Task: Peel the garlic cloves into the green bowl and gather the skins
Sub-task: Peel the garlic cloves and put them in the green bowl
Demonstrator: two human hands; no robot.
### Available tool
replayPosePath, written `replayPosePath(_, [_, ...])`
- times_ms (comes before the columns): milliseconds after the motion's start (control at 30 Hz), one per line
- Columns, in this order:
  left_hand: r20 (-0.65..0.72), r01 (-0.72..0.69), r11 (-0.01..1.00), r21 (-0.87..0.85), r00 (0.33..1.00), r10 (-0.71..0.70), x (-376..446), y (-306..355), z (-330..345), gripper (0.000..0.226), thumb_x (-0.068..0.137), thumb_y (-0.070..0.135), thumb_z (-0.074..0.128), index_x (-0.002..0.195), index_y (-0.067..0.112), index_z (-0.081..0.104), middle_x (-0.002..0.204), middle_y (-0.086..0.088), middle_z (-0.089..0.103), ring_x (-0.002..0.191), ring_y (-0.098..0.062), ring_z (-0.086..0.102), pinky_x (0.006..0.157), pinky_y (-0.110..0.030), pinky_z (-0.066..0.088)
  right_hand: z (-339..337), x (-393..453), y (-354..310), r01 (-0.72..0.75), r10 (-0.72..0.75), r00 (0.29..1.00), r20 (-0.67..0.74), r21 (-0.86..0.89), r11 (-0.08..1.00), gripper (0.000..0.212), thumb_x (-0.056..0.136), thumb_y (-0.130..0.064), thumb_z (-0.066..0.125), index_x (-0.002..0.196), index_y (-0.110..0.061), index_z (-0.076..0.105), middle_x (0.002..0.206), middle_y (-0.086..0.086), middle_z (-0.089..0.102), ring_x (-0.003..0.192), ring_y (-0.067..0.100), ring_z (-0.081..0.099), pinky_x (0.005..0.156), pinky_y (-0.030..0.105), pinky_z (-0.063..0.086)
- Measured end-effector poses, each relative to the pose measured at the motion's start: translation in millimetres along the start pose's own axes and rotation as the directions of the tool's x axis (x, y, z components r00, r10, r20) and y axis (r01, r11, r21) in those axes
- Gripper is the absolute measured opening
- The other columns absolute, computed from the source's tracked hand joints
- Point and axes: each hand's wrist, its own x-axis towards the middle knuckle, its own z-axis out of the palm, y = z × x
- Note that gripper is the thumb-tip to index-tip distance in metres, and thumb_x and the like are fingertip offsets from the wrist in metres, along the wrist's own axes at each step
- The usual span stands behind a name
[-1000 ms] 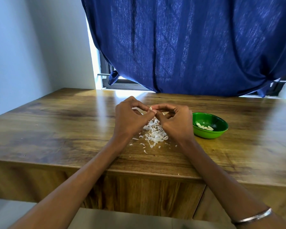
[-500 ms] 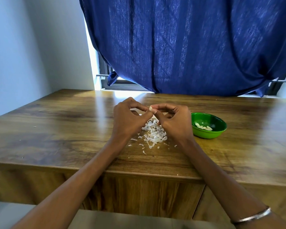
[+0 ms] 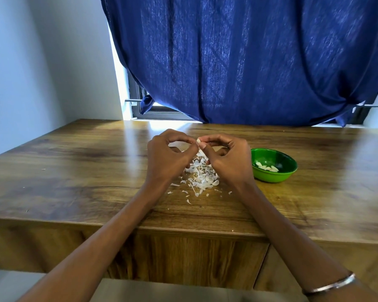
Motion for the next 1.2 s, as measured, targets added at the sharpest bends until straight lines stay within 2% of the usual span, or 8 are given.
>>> replayPosePath(167, [0.008,0.054,0.998,-0.02,0.999,-0.054,0.7,-0.6,-2.2,0.013,0.081,0.023,0.085,0.085,0.011,0.078,0.093,0.005,0.074,0.046,-0.014,0.066,0.037,-0.026,0.047,0.5,-1.7,-1.9,0.021,-0.02,1.0,0.011,-0.043,0.999,0.012,0.088,-0.019,0.077,0.099,-0.024,0.079,0.091,-0.015,0.076,0.073,0.001,0.071,0.066,0.032,0.062])
replayPosePath(367, [0.023,0.089,0.995,-0.032,0.996,-0.089,1.0,-1.4,-3.4,0.018,0.078,0.022,0.086,0.083,0.008,0.076,0.091,0.005,0.073,0.046,-0.015,0.065,0.037,-0.025,0.045,-0.2,-2.3,-1.4,0.05,-0.049,0.998,0.025,-0.034,0.998,0.011,0.088,-0.019,0.077,0.099,-0.023,0.079,0.092,-0.013,0.077,0.07,0.002,0.07,0.064,0.034,0.062])
replayPosePath(533, [0.038,0.14,0.989,-0.04,0.99,-0.138,1.8,0.2,-3.8,0.018,0.079,0.025,0.083,0.083,0.009,0.076,0.08,0.001,0.074,0.043,-0.014,0.063,0.038,-0.025,0.045,2.0,0.1,3.9,0.007,-0.009,0.998,0.061,0.024,1.0,0.013,0.09,-0.018,0.075,0.102,-0.02,0.08,0.095,-0.011,0.078,0.08,0.008,0.073,0.067,0.041,0.062])
replayPosePath(700, [0.038,0.162,0.982,-0.097,0.987,-0.159,1.8,3.1,-1.2,0.013,0.084,0.024,0.081,0.085,0.011,0.077,0.091,0.009,0.075,0.044,-0.02,0.064,0.039,-0.025,0.045,1.1,1.6,3.5,-0.025,0.022,0.999,0.046,0.061,0.998,0.014,0.089,-0.021,0.076,0.103,-0.018,0.079,0.095,-0.009,0.078,0.079,0.008,0.073,0.065,0.036,0.061])
replayPosePath(833, [0.087,0.203,0.971,-0.123,0.977,-0.193,2.2,1.6,-3.4,0.012,0.087,0.025,0.081,0.087,0.014,0.079,0.086,0.001,0.077,0.046,-0.023,0.064,0.04,-0.026,0.045,0.6,1.1,1.1,-0.023,0.021,0.999,0.041,0.053,0.998,0.013,0.088,-0.022,0.077,0.102,-0.02,0.079,0.094,-0.01,0.077,0.069,0.002,0.07,0.061,0.027,0.056])
replayPosePath(1000, [0.172,0.221,0.959,-0.177,0.966,-0.191,3.5,-0.3,-4.9,0.007,0.091,0.02,0.078,0.089,0.013,0.078,0.095,0.004,0.077,0.048,-0.023,0.063,0.039,-0.024,0.044,-1.0,-0.7,-2.8,0.003,-0.004,1.0,0.019,0.055,0.998,0.011,0.087,-0.024,0.079,0.098,-0.024,0.078,0.092,-0.012,0.077,0.065,0.002,0.07,0.057,0.019,0.053])
replayPosePath(1067, [0.179,0.205,0.966,-0.158,0.968,-0.177,4.9,-4.2,-4.7,0.005,0.091,0.018,0.078,0.09,0.013,0.078,0.094,0.001,0.077,0.047,-0.022,0.064,0.039,-0.026,0.046,-1.4,-1.2,-3.9,-0.017,0.014,0.999,0.035,0.071,0.997,0.01,0.085,-0.023,0.08,0.095,-0.024,0.077,0.091,-0.01,0.077,0.066,0.003,0.07,0.057,0.019,0.054])
replayPosePath(1200, [0.19,0.181,0.978,-0.104,0.969,-0.159,5.5,-8.8,-2.1,0.001,0.09,0.021,0.079,0.091,0.021,0.079,0.084,-0.011,0.077,0.048,-0.034,0.066,0.044,-0.036,0.053,-3.8,0.8,-2.2,-0.111,0.107,0.993,0.04,0.132,0.985,0.014,0.086,-0.018,0.079,0.098,-0.014,0.076,0.094,-0.004,0.076,0.07,0.005,0.07,0.05,0.016,0.05])
